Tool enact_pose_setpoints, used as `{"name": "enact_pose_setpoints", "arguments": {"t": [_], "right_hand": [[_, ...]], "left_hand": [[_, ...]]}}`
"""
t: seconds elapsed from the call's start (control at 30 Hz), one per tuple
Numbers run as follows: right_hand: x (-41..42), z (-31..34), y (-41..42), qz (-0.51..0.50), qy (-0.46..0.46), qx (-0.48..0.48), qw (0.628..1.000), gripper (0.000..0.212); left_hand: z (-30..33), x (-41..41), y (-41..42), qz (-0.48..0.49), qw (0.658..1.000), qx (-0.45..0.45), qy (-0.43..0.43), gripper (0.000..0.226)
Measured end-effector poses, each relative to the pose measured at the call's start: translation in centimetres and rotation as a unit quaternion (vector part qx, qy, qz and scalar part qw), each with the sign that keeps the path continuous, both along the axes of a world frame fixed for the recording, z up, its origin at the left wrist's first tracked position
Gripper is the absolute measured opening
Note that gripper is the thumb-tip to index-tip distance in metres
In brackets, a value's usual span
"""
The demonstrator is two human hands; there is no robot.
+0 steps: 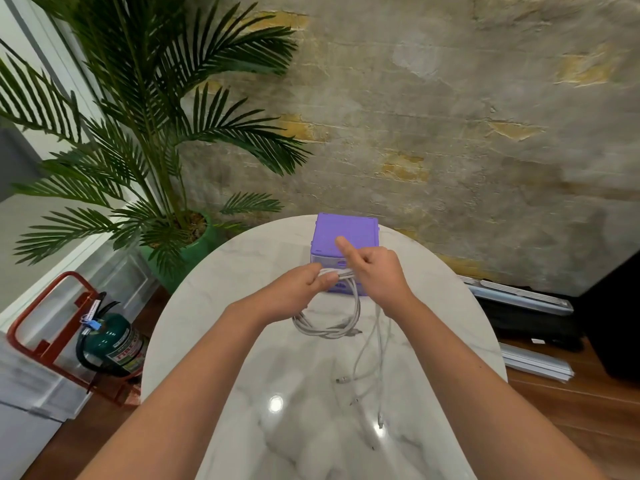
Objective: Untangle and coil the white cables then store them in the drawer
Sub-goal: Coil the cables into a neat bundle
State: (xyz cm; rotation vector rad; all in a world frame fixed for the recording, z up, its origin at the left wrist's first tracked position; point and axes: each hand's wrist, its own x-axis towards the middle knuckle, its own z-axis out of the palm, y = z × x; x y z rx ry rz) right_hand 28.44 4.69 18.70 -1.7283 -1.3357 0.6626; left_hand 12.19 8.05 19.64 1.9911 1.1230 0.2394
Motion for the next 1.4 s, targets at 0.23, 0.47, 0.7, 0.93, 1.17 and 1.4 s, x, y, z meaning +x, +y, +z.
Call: {"name": "enact_pose_setpoints", "arguments": {"t": [0.23, 0.47, 0.7, 0.93, 1.17, 1.4], "right_hand": [[0.6, -2.5, -0.5, -0.035, 0.296, -0.035, 0.954, 0.037], [-2.0, -5.7, -1.5, -0.017, 0.293, -0.065, 0.954, 0.027], [-3.7, -5.4, -1.3, -0.067, 0.338, -0.09, 0.934, 0.014], [-4.1, -4.8, -1.5, 0.006, 0.473, -0.076, 0.878, 0.025], [-4.2, -5.3, -1.4, 0.021, 0.414, -0.099, 0.905, 0.043], [-3.8, -4.7, -1.3, -0.006, 0.417, -0.093, 0.904, 0.039]], "left_hand": [[-0.6, -0.5, 0.3, 0.144, 0.955, -0.066, -0.251, 0.034], [-0.5, 0.2, 0.0, 0.189, 0.927, -0.095, -0.308, 0.03], [-1.6, -0.1, 0.2, 0.24, 0.933, -0.056, -0.261, 0.031], [-2.3, 0.0, 1.5, 0.277, 0.95, 0.036, -0.139, 0.032], [-2.9, 0.1, 1.2, 0.265, 0.958, 0.067, -0.085, 0.035], [-2.1, 0.5, 0.8, 0.255, 0.938, -0.034, -0.234, 0.035]]}}
